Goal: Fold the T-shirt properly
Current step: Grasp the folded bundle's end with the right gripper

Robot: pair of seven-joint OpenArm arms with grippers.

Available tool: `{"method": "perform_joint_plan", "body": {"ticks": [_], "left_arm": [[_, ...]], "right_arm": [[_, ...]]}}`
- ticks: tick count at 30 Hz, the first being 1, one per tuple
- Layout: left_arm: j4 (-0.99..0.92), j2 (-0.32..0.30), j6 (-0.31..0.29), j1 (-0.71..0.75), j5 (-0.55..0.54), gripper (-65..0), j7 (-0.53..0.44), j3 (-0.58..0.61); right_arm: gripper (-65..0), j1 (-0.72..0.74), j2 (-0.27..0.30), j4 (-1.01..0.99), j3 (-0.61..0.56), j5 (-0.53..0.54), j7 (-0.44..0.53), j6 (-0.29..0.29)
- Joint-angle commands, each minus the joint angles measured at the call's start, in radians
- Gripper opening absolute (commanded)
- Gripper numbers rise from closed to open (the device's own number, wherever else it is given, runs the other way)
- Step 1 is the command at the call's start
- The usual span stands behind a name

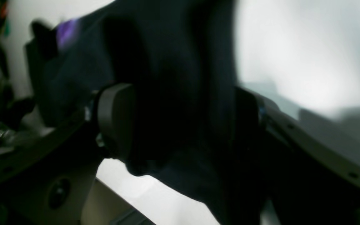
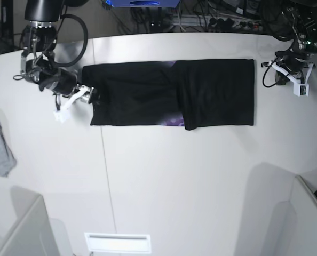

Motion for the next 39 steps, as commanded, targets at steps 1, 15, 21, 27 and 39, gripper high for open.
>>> {"method": "perform_joint_plan", "body": {"ticks": [1,15,21,27,39], "left_arm": [[0.015,-0.016,0.005,0.002,-0.008,-65.0,-0.021,-0.004],[0.014,-0.007,0.008,-0.008,0.112,-65.0,-0.024,0.096],[-0.055,0.074,0.008,-0.090,0.282,-65.0,-0.024,0.133],[-0.069,0.087,0.003,-0.113,0.311,-65.0,-0.021,0.169],[-0.071,0.090,0.008,-0.136,0.311,-65.0,-0.017,0.432]], "right_arm": [[-21.3,-0.007,0.010,-0.001,0.002,-0.019,-0.016,-0.002],[-21.8,-0.018,-0.022,-0.007,-0.032,-0.023,-0.088,0.070],[-22.1,-0.005,-0.019,-0.021,-0.117,-0.024,-0.074,0.067],[-47.3,0.025,0.015,-0.091,-0.110,-0.024,-0.048,0.067],[-65.0,0.105,0.061,0.074,-0.174,-0.026,-0.056,-0.285]]}}
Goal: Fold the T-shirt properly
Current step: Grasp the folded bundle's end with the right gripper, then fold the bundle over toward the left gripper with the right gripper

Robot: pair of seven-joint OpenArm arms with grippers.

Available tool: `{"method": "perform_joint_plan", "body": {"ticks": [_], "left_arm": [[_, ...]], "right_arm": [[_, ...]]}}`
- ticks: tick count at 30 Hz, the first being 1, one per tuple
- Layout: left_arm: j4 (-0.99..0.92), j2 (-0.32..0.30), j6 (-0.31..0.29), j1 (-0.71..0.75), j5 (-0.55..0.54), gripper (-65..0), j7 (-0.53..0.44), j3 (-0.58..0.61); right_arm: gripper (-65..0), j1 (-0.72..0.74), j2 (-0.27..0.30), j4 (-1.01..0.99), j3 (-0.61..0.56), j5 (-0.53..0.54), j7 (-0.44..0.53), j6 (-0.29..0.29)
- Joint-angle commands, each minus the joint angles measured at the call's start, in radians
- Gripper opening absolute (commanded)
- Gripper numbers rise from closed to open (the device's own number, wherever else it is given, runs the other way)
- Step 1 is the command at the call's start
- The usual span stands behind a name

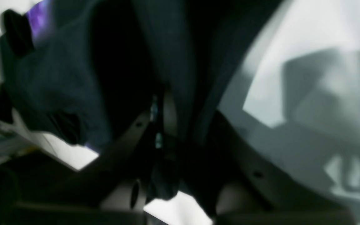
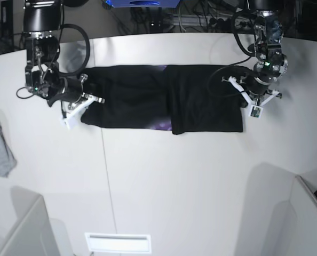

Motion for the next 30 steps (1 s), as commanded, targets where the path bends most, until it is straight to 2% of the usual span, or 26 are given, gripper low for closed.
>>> {"method": "perform_joint_plan", "body": {"ticks": [1,3,5,9,15,17,22,28,30], "left_arm": [[-0.018,0.014,-0.045,0.020,-0.004,-65.0,0.112,0.031],[-0.010,0.015,-0.045,0.019,-0.004,-65.0,0.114,0.053],[-0.007,0.015,-0.045,0.017,-0.004,-65.0,0.114,0.065],[-0.007,0.015,-0.045,0.017,-0.004,-65.0,0.114,0.068],[-0.007,0.006,-0.045,0.023,-0.004,-65.0,0.114,0.062],[-0.007,-0.015,-0.045,0.026,-0.004,-65.0,0.114,0.062],[0.005,-0.029,-0.045,0.043,-0.004,-65.0,0.114,0.062],[0.041,-0.025,-0.045,0.068,-0.004,-65.0,0.114,0.060],[0.058,-0.025,-0.045,0.072,-0.004,-65.0,0.114,0.060]], "right_arm": [[-65.0,0.028,0.014,0.055,-0.016,0.034,0.008,-0.019],[-65.0,0.034,0.016,0.114,-0.056,0.035,-0.002,-0.130],[-65.0,0.040,0.013,0.152,-0.092,0.037,-0.014,-0.203],[-65.0,0.052,-0.015,0.215,-0.174,0.040,-0.014,-0.271],[-65.0,0.051,-0.089,0.315,-0.224,0.040,-0.014,-0.283],[-65.0,0.052,-0.116,0.332,-0.256,0.042,-0.014,-0.283],[-65.0,0.052,-0.208,0.332,-0.313,0.037,-0.011,-0.283],[-65.0,0.080,-0.273,0.326,-0.403,0.032,-0.003,-0.283],[-65.0,0.089,-0.297,0.321,-0.428,-0.017,-0.003,-0.283]]}}
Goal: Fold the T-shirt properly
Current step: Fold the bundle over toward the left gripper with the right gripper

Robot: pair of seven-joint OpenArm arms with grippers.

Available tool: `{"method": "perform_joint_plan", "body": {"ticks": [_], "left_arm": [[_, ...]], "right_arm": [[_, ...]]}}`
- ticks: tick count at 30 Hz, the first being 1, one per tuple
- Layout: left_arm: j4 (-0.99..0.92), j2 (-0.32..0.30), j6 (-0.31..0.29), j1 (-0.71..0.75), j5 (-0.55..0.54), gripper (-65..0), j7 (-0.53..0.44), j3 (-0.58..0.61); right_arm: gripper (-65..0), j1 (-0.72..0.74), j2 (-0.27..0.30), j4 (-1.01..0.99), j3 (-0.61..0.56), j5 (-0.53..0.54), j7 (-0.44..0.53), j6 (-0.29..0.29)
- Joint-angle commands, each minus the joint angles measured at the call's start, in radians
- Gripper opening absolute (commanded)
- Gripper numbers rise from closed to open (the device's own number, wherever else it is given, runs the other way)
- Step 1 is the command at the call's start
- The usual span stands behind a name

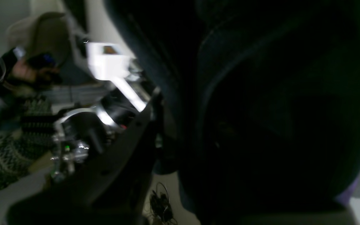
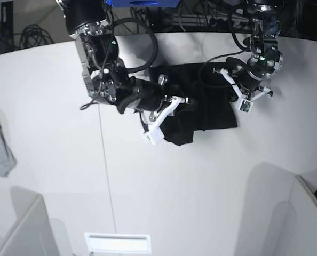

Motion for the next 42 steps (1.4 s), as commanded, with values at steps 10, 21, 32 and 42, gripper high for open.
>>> {"method": "perform_joint_plan", "body": {"ticks": [10,21,32,42], "left_arm": [[-0.003,-0.002,-0.022,0.023,0.022,-65.0,0.100,0.007],[0.000,0.003,-0.022,0.024,0.013,-65.0,0.100,-0.036],[0.000,0.020,-0.025,0.037,0.012,-65.0,0.100,-0.168],[0.107,0.030,-0.029,0.135,-0.048,-65.0,0.100,-0.406]], "right_arm": [[-65.0,0.051,-0.058,-0.010,-0.163,-0.139,0.070,0.008],[-65.0,0.152,-0.064,-0.184,-0.334,-0.138,0.162,0.008],[-65.0,0.177,-0.082,-0.287,-0.349,-0.136,0.162,0.009],[-65.0,0.202,-0.090,-0.370,-0.348,-0.136,0.162,0.008]]}}
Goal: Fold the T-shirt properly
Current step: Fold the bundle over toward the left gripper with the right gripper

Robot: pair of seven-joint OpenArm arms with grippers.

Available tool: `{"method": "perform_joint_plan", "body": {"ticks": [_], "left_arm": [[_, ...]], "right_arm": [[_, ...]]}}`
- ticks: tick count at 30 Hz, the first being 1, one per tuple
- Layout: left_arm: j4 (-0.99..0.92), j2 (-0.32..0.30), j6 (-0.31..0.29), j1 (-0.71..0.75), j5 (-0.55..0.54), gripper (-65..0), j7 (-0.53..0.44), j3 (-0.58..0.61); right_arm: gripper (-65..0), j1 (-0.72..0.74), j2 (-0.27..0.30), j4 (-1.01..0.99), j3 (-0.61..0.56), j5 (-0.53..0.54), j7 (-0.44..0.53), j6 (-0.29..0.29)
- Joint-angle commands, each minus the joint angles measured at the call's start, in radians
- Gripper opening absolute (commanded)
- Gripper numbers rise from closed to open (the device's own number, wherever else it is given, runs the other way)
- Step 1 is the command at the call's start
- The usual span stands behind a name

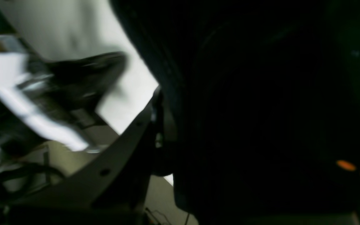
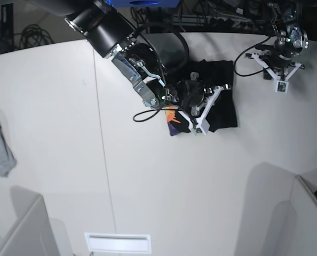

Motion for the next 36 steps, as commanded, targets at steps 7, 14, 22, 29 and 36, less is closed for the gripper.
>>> {"method": "perform_joint_plan", "body": {"ticks": [7,14,22,29,36], "left_arm": [[-0.012,-0.051,0.005,0.009,-0.269,-65.0,0.096,-0.195],[-0.017,-0.066,0.005,0.014,-0.280,-65.0,0.096,-0.208],[-0.018,-0.066,0.005,0.013,-0.280,-65.0,0.096,-0.203],[-0.018,-0.068,0.005,0.014,-0.280,-65.0,0.096,-0.208],[-0.018,-0.068,0.005,0.011,-0.280,-65.0,0.097,-0.208]], "right_arm": [[-65.0,0.022,-0.021,0.014,0.003,0.013,0.011,0.007],[-65.0,0.024,-0.024,0.008,0.001,0.013,0.011,0.007],[-65.0,0.021,-0.026,0.008,0.001,0.015,0.005,0.007],[-38.1,0.021,-0.027,0.016,0.001,0.015,0.009,0.009],[-37.1,0.079,-0.029,0.009,-0.097,0.130,0.013,0.010]]}}
